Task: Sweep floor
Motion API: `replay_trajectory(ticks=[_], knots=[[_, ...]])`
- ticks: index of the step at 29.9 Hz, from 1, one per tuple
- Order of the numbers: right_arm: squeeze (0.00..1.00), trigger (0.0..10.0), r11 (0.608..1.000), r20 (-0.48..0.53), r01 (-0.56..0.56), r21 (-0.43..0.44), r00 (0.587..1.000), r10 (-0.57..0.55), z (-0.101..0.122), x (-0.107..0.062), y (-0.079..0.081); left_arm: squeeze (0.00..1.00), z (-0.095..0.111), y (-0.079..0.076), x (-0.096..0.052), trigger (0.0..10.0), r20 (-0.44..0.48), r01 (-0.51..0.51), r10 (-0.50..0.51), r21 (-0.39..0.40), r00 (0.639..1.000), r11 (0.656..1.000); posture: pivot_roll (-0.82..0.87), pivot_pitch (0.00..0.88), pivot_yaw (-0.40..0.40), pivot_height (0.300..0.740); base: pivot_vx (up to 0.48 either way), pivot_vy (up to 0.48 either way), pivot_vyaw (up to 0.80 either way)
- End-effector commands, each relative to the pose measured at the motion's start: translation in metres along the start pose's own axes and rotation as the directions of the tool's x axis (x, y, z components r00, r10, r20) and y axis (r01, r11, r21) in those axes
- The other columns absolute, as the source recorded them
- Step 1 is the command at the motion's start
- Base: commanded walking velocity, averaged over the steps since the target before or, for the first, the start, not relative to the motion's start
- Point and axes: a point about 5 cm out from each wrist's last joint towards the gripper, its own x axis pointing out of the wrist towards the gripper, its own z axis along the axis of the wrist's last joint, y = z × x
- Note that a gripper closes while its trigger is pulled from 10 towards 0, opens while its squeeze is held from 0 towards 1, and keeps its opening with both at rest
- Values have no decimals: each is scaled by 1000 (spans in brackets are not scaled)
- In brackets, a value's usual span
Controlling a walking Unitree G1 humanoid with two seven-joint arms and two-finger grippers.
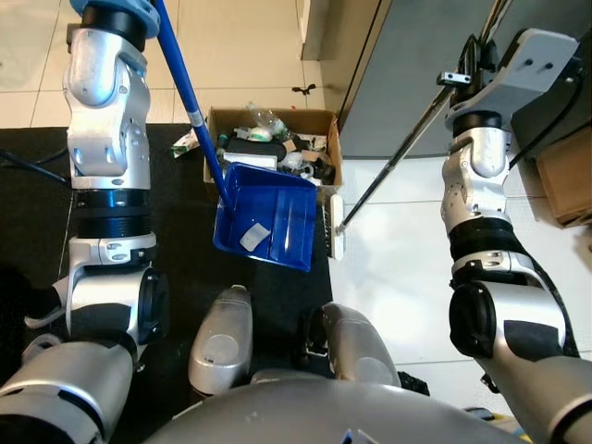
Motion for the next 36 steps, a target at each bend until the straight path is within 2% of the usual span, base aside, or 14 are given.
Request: replay_trajectory(ticks=[1, 11, 26, 32, 36], knots=[[0, 10000, 1000, 19, 5, 8, 1000, -5, 4, 4, 1, 0, 11, -3, 4, 10000, 59, 13, -14, 19, 998, 1000, 256, 0, -20, 740, 480, 0, 0], [0, 10000, 1000, 38, 6, 11, 999, -7, 9, 5, 1, 0, 19, -6, 8, 10000, 88, 29, -31, 22, 996, 999, 257, 0, -19, 740, 480, 0, 0], [0, 10000, 1000, 36, 13, 8, 999, -13, 8, 5, -1, 0, 19, -7, 10, 10000, 92, 39, -41, 20, 995, 999, 251, 0, -15, 740, 480, 0, 0], [0, 10000, 1000, 35, 14, 5, 999, -14, 8, 5, -2, 0, 17, -9, 9, 10000, 78, 44, -46, 21, 996, 999, 249, 0, -16, 740, 299, 0, 0], [0, 10000, 1000, 35, 15, 4, 999, -15, 8, 5, -3, 0, 14, -9, 9, 10000, 70, 47, -49, 24, 996, 999, 247, 0, -17, 740, 0, 0, 0]])
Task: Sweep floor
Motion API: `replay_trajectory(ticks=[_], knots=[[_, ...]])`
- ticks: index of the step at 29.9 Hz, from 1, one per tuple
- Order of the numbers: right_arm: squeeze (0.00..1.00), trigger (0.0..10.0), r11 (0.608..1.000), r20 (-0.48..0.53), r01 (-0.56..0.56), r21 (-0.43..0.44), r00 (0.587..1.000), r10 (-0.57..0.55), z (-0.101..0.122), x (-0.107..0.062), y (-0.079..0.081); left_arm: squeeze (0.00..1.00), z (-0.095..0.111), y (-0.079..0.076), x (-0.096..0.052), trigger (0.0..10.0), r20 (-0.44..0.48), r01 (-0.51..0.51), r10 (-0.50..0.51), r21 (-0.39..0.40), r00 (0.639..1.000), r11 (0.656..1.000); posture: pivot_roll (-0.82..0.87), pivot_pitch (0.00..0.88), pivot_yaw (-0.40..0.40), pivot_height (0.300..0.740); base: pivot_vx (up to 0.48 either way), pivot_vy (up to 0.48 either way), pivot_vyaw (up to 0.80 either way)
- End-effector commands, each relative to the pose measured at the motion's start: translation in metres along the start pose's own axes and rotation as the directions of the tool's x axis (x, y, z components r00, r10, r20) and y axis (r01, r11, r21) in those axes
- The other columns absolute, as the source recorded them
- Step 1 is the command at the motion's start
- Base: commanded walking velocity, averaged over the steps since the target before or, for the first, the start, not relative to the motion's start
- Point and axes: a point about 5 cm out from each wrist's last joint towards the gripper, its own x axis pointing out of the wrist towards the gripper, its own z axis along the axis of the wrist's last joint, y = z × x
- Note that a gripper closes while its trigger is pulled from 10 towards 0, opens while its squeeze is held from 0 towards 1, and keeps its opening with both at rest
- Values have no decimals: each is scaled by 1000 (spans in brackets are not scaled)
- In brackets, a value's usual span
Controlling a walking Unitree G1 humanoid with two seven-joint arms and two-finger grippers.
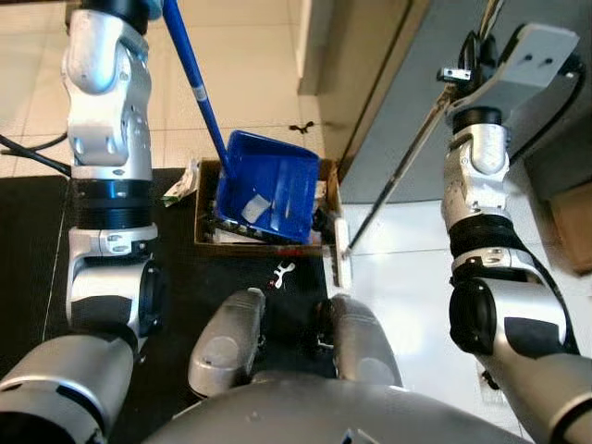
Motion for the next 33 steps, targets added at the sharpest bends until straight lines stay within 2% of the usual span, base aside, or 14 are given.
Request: replay_trajectory(ticks=[1, 9, 11, 15, 20, 26, 29, 33], knots=[[0, 10000, 1000, 28, 18, 17, 999, -19, 5, 2, -3, 0, 3, -1, 0, 10000, 22, 7, -7, 8, 1000, 1000, 248, 0, -17, 740, 0, 0, 0], [0, 10000, 1000, 26, 18, 14, 999, -18, 4, 1, -3, 0, -5, 4, -5, 10000, -2, 26, -26, 44, 1000, 999, 246, 0, -17, 740, 0, 0, 0], [0, 10000, 1000, 22, 21, 10, 1000, -22, 3, 0, -5, 0, -11, 12, -6, 10000, -27, 55, -52, 103, 998, 993, 245, 0, -15, 740, 0, 0, 0], [0, 10000, 1000, 19, 24, 9, 1000, -24, 2, -1, -6, 0, -12, 17, -5, 10000, -35, 64, -59, 145, 998, 987, 245, 0, -15, 740, 0, 0, 0], [0, 10000, 999, 15, 35, 7, 999, -35, 1, -2, -9, 0, -16, 33, -2, 10000, -59, 60, -47, 238, 997, 969, 247, 0, -10, 740, 0, 0, 0], [0, 10000, 999, 16, 37, 6, 999, -37, 1, -3, -10, 0, -27, 42, 1, 10000, -94, 89, -61, 321, 994, 943, 247, 2, -9, 740, 0, 0, 0], [0, 10000, 999, 18, 39, 5, 999, -39, 1, -3, -10, 0, -27, 44, 4, 10000, -95, 90, -62, 338, 994, 937, 239, 3, -8, 740, 0, 0, 0], [0, 10000, 999, 18, 44, 3, 999, -44, 0, -5, -12, 0, -27, 54, 11, 10000, -113, 49, -4, 402, 994, 914, 238, 4, -4, 740, 0, 0, 0]])
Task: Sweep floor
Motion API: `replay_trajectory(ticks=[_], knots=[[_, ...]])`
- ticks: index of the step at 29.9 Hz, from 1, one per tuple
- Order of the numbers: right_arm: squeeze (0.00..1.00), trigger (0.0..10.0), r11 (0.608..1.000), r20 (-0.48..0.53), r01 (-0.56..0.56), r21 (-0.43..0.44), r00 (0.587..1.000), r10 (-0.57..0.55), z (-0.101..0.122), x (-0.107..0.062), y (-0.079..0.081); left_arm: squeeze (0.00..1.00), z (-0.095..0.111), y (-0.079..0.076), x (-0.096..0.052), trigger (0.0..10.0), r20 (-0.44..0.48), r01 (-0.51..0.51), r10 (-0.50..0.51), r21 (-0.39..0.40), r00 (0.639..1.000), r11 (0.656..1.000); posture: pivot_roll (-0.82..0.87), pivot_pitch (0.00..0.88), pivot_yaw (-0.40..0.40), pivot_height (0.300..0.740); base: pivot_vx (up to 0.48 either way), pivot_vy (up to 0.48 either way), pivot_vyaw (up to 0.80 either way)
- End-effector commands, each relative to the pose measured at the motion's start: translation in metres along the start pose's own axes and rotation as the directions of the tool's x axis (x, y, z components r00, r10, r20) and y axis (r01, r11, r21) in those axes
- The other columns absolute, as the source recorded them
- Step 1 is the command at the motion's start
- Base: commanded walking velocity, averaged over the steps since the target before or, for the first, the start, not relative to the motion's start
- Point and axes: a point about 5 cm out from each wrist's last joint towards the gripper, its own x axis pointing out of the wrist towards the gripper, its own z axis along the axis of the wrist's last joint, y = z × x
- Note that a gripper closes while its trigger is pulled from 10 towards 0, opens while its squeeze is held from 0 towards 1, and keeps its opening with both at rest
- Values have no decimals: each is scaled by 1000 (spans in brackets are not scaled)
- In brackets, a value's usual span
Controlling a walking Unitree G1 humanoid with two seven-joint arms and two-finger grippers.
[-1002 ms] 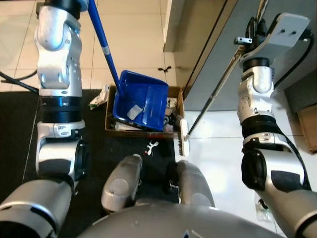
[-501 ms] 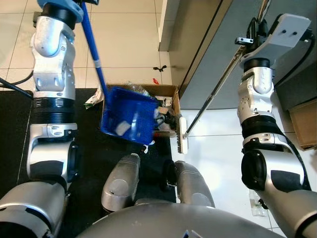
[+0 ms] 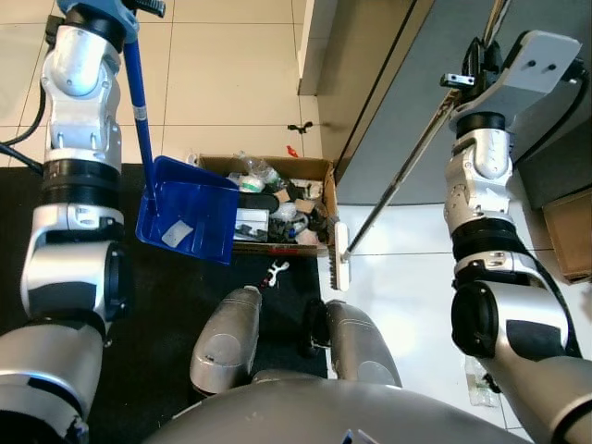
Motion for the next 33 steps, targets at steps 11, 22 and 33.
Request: replay_trajectory(ticks=[11, 22, 33], knots=[[0, 10000, 1000, 34, 18, 7, 999, -19, 5, 0, -4, 0, 30, 35, 17, 10000, 127, -204, 192, 83, 973, 975, 241, 6, -7, 740, 0, 0, 0], [0, 10000, 1000, 33, 15, 7, 999, -15, 5, 1, -3, 0, 28, 39, 22, 10000, 110, -251, 248, 13, 962, 968, 244, 6, -12, 740, 0, 0, 0], [0, 10000, 1000, 30, 13, 7, 999, -13, 5, 1, -3, 0, 21, 32, 23, 10000, 66, -247, 241, 124, 968, 961, 248, 3, -13, 740, 0, 0, 0]])
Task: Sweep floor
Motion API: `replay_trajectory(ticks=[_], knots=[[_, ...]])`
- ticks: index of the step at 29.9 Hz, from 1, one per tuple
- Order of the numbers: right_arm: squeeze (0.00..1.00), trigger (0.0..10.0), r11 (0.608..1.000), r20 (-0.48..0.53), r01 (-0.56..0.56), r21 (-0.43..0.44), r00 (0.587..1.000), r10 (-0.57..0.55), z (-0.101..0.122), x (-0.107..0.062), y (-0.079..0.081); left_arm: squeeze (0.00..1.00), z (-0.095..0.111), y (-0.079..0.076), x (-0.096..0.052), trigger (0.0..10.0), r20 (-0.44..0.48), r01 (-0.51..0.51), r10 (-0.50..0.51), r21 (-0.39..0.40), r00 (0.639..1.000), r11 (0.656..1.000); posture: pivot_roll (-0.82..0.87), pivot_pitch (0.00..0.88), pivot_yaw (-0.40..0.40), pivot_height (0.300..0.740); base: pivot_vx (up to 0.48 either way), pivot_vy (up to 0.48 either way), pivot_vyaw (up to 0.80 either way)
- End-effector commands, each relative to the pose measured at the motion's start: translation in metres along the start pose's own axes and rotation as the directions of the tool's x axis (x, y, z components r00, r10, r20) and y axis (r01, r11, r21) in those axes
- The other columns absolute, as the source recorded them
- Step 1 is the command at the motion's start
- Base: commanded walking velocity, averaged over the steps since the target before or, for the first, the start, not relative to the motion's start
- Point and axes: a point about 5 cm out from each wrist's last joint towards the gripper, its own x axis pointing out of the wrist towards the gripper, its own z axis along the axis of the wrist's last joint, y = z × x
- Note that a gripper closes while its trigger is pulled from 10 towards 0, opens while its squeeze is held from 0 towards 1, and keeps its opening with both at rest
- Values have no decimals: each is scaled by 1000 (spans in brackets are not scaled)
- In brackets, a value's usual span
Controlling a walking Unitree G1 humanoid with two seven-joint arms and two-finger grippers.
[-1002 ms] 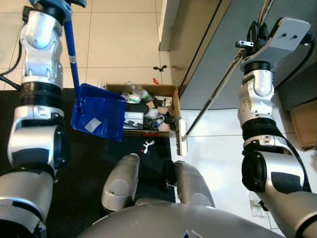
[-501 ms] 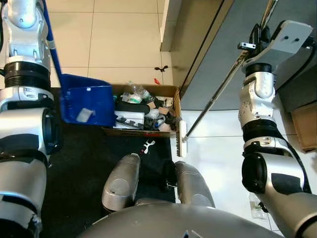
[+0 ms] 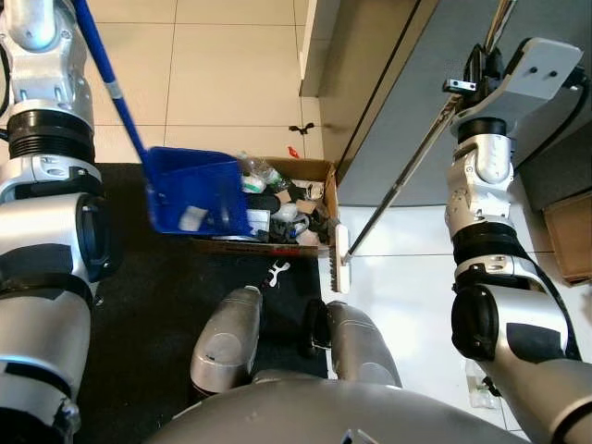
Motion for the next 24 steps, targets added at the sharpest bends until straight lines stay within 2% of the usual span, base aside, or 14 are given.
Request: replay_trajectory(ticks=[1, 4, 6, 7, 9, 11, 13, 16, 18, 20, 21, 24], knots=[[0, 10000, 1000, 34, -4, 4, 999, 4, 7, 4, 2, 0, 11, -1, 3, 10000, 73, 27, -35, 111, 997, 993, 248, 3, -13, 740, 0, 0, 0], [0, 10000, 1000, 35, -6, 5, 999, 6, 7, 4, 3, 0, 12, 0, 4, 10000, 68, 20, -24, 67, 997, 998, 247, 0, -13, 740, 0, 0, 0], [0, 10000, 1000, 35, -6, 5, 999, 6, 7, 4, 3, 0, 12, 0, 4, 10000, 68, 20, -24, 67, 997, 998, 247, 0, -13, 740, 0, 0, 0], [0, 10000, 1000, 37, -6, 6, 999, 6, 8, 5, 3, 0, 11, 2, 5, 10000, 54, 8, -9, 20, 999, 1000, 247, 0, -13, 740, 0, 0, 0], [0, 10000, 1000, 37, -7, 7, 999, 6, 8, 5, 3, 0, 11, 4, 6, 10000, 54, 0, -1, 20, 999, 1000, 247, 0, -13, 740, 0, 0, 0], [0, 10000, 1000, 37, -7, 6, 999, 6, 8, 5, 3, 0, 14, 6, 6, 10000, 72, -2, -5, 101, 997, 995, 247, 0, -13, 740, 0, 0, 0], [0, 10000, 1000, 36, -6, 6, 999, 6, 7, 5, 2, 0, 13, 7, 7, 10000, 59, -10, 6, 74, 998, 997, 247, 0, -13, 740, 0, 0, 0], [0, 10000, 1000, 36, -6, 6, 999, 6, 8, 5, 2, 0, 10, 8, 7, 10000, 28, -33, 33, -19, 999, 999, 247, 0, -13, 740, 0, 0, 0], [0, 10000, 1000, 37, -6, 6, 999, 6, 7, 4, 3, 0, 10, 8, 7, 10000, 25, -33, 34, -31, 999, 999, 245, 0, -12, 740, 0, 0, 0], [0, 10000, 1000, 38, -7, 6, 999, 6, 8, 4, 3, 0, 9, 9, 7, 10000, 24, -33, 33, -9, 999, 999, 245, 0, -12, 740, 0, 0, 0], [0, 10000, 1000, 38, -7, 6, 999, 6, 8, 4, 3, 0, 10, 8, 7, 10000, 34, -24, 23, 28, 999, 999, 246, 0, -13, 740, 0, 0, 0], [0, 10000, 1000, 38, -7, 6, 999, 7, 8, 4, 3, 0, 9, 8, 8, 10000, 15, -29, 29, -14, 999, 999, 246, 0, -13, 740, 0, 0, 0]])
